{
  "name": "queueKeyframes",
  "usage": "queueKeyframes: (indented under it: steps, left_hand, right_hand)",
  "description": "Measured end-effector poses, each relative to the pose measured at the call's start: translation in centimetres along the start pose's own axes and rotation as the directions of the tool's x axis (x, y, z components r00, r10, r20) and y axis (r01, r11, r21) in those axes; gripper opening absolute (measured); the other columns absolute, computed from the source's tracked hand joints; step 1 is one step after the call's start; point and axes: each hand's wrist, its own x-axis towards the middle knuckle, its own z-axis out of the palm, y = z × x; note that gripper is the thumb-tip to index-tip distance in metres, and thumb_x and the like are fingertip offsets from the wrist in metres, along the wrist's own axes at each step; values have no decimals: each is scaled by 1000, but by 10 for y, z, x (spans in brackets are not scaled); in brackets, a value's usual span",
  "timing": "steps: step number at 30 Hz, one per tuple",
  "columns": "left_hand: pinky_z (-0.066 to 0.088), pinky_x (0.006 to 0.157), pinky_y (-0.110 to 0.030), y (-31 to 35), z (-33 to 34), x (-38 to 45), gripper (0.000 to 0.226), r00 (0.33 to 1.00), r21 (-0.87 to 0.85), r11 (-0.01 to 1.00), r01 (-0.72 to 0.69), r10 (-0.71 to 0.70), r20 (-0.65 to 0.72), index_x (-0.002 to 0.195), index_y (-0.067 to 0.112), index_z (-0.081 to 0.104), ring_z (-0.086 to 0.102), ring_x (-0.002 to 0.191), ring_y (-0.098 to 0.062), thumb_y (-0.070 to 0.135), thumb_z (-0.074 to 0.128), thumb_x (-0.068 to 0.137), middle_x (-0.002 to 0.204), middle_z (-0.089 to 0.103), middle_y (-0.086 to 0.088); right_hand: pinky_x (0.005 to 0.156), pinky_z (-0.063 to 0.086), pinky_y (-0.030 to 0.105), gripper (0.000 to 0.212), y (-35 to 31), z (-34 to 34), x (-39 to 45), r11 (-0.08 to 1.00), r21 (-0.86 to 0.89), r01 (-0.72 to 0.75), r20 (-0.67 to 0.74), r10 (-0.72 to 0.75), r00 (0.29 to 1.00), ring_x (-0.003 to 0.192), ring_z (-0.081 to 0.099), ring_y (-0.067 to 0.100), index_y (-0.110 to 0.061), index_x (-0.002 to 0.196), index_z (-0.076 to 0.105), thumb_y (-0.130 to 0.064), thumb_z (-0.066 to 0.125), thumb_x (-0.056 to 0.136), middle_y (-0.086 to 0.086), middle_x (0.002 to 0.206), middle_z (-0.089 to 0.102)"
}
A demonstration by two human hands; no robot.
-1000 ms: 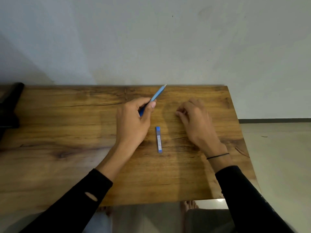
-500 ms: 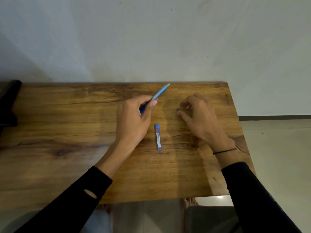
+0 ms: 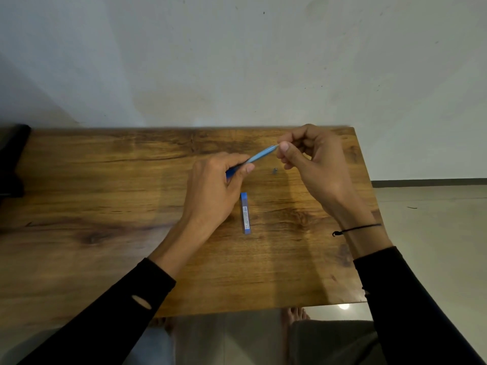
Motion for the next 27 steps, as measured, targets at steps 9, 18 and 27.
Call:
queueKeyframes:
  steps: [9,18,27]
  left_hand:
    - [58,74,-51,-3,-2,1,24,1000,22,1000,-5,5,-17,124,18,80,70,83,-20,27,70,103,94,79,-1]
    - [54,75,-48,-15,-2,5,28,997,377,923,-79,76,23,130,16,78,56,101,-31,23,69,104,105,66,-9]
    - [53,97,-45,-25,5,1,39,989,506,853,-127,70,129,142,17,70,55,117,-31,22,68,104,130,59,-11]
  right_hand:
    - [66,51,22,12,-1,-9,2,985,-157,-73,-37,68,997,74,59,7,-23,99,66,-27,60,108,-7,83,65]
    - [63,47,33,11,24,-13,-3,735,-677,-44,163,207,965,80,62,15,-15,86,72,-18,76,96,-15,76,61]
    - [65,46,34,20,7,-10,-5,784,-620,-32,14,52,999,73,56,5,-25,84,62,-16,73,98,-16,79,62]
